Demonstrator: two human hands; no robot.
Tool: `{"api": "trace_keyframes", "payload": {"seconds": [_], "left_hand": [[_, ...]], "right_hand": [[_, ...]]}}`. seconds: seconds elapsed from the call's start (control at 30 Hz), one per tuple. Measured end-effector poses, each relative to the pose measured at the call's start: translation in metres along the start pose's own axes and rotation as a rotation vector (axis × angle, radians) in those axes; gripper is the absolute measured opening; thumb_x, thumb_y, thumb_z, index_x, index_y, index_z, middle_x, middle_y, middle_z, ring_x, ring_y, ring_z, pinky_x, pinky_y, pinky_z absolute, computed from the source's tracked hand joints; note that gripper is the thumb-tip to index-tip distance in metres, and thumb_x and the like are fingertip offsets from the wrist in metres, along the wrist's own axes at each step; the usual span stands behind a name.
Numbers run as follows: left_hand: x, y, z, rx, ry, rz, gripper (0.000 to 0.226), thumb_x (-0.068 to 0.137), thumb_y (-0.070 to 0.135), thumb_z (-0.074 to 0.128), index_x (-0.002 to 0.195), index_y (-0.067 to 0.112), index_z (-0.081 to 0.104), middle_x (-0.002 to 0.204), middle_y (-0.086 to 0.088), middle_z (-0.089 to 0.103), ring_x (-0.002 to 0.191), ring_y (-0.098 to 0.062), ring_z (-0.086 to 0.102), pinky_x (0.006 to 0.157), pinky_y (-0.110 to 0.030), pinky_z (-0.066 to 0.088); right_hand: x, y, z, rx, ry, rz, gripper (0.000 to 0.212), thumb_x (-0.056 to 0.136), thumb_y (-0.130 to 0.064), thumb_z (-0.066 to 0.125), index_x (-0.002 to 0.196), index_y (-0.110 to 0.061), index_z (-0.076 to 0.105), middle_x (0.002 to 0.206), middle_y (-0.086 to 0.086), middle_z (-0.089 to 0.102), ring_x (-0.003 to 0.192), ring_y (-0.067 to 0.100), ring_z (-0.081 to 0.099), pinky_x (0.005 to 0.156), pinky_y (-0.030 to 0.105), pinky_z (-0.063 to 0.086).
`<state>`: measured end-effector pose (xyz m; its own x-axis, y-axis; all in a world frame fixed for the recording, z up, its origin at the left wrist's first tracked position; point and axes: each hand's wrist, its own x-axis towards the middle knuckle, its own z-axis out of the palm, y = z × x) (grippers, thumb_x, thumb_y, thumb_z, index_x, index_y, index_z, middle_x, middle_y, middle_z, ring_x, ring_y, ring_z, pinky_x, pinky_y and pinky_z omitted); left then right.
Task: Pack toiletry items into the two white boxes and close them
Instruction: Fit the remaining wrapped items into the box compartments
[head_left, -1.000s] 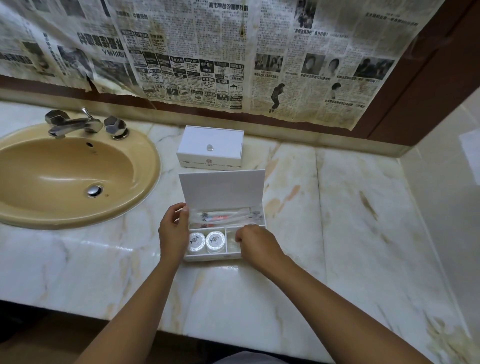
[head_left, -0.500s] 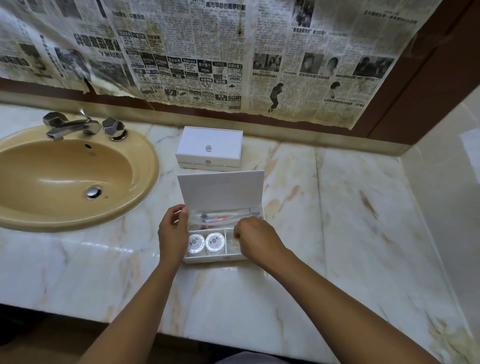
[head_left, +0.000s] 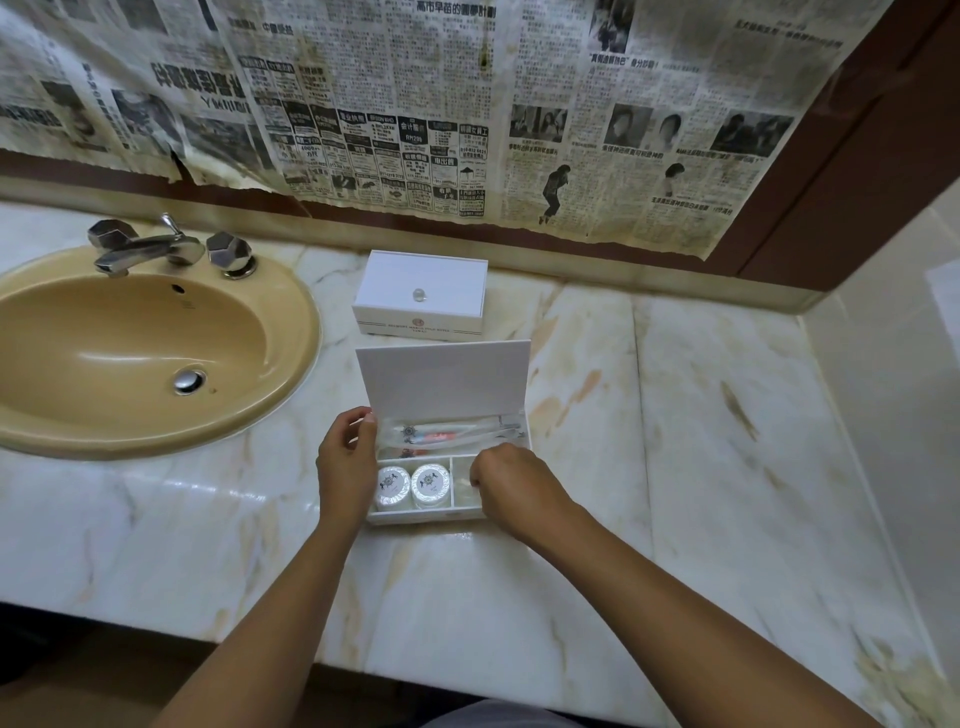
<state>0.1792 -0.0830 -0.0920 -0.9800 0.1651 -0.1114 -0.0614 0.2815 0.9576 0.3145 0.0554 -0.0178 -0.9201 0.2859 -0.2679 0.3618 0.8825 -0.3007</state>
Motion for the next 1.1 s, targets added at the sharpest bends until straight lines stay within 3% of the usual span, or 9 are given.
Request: {"api": "trace_keyframes", "payload": {"seconds": [0.13,0.23,0.4,0.67,0.77,0.87,0.97,1.1], "left_hand": [[0.000,-0.001,-0.001,0.012,0.000,0.005,0.018,0.099,0.022,0.053,0.112,0.016,0.065,0.107,-0.001,0.067,0.099,-0.015,0.061,0.081,-0.020,0.044],[0.000,0.000,-0.001,0.007,-0.005,0.006,0.017,0.099,0.022,0.053,0.110,0.017,0.065,0.105,-0.001,0.067,0.097,-0.015,0.061,0.079,-0.020,0.044],[-0.001,0.002,-0.001,0.005,-0.003,0.020,0.012,0.099,0.020,0.054,0.106,0.018,0.064,0.101,0.001,0.067,0.089,-0.008,0.060,0.073,-0.013,0.043],[0.001,-0.001,0.000,0.009,-0.007,0.018,0.017,0.099,0.021,0.054,0.110,0.015,0.065,0.105,-0.003,0.068,0.096,-0.016,0.061,0.075,-0.016,0.043],[0.001,-0.001,-0.001,0.002,-0.012,0.017,0.017,0.099,0.022,0.054,0.110,0.015,0.065,0.106,-0.004,0.068,0.097,-0.017,0.062,0.077,-0.018,0.044],[0.001,-0.002,0.000,0.009,-0.012,0.020,0.017,0.099,0.022,0.054,0.110,0.015,0.065,0.106,-0.003,0.068,0.098,-0.017,0.062,0.076,-0.017,0.044],[0.001,-0.002,-0.001,0.007,-0.009,0.018,0.017,0.099,0.021,0.053,0.111,0.015,0.065,0.107,-0.003,0.068,0.098,-0.017,0.062,0.077,-0.016,0.044],[0.000,-0.001,-0.001,0.004,-0.010,0.021,0.017,0.099,0.021,0.053,0.110,0.015,0.065,0.105,-0.003,0.068,0.095,-0.016,0.062,0.074,-0.014,0.045]], "right_hand": [[0.003,-0.001,0.001,-0.003,-0.075,0.017,0.029,0.081,0.010,0.051,0.103,-0.001,0.064,0.100,0.018,0.062,0.095,0.033,0.060,0.068,0.028,0.038],[0.008,0.001,0.002,0.012,-0.116,0.031,0.024,0.080,0.011,0.051,0.094,-0.004,0.063,0.097,0.017,0.060,0.089,0.034,0.059,0.067,0.028,0.039],[0.008,0.004,0.001,0.001,-0.061,0.019,0.034,0.081,0.008,0.055,0.109,-0.008,0.067,0.110,0.013,0.063,0.099,0.030,0.061,0.084,0.034,0.050],[0.009,0.006,0.007,0.101,-0.077,0.099,0.029,0.081,0.008,0.052,0.101,-0.004,0.069,0.107,0.017,0.064,0.098,0.031,0.061,0.084,0.033,0.052],[0.008,0.007,0.009,0.141,-0.060,0.089,0.031,0.083,0.003,0.051,0.103,-0.010,0.071,0.109,0.014,0.065,0.098,0.030,0.062,0.083,0.031,0.051],[0.004,0.010,0.002,0.215,0.014,0.068,0.027,0.086,-0.007,0.050,0.097,-0.017,0.073,0.103,0.006,0.069,0.096,0.025,0.062,0.081,0.031,0.051],[-0.003,0.018,-0.015,0.300,0.189,0.058,0.022,0.089,-0.014,0.053,0.096,-0.015,0.074,0.096,0.003,0.073,0.088,0.020,0.065,0.080,0.030,0.051],[-0.012,0.043,-0.027,0.370,0.299,0.144,0.021,0.092,-0.019,0.056,0.107,-0.016,0.071,0.100,-0.002,0.070,0.081,0.010,0.060,0.074,0.018,0.044]]}}
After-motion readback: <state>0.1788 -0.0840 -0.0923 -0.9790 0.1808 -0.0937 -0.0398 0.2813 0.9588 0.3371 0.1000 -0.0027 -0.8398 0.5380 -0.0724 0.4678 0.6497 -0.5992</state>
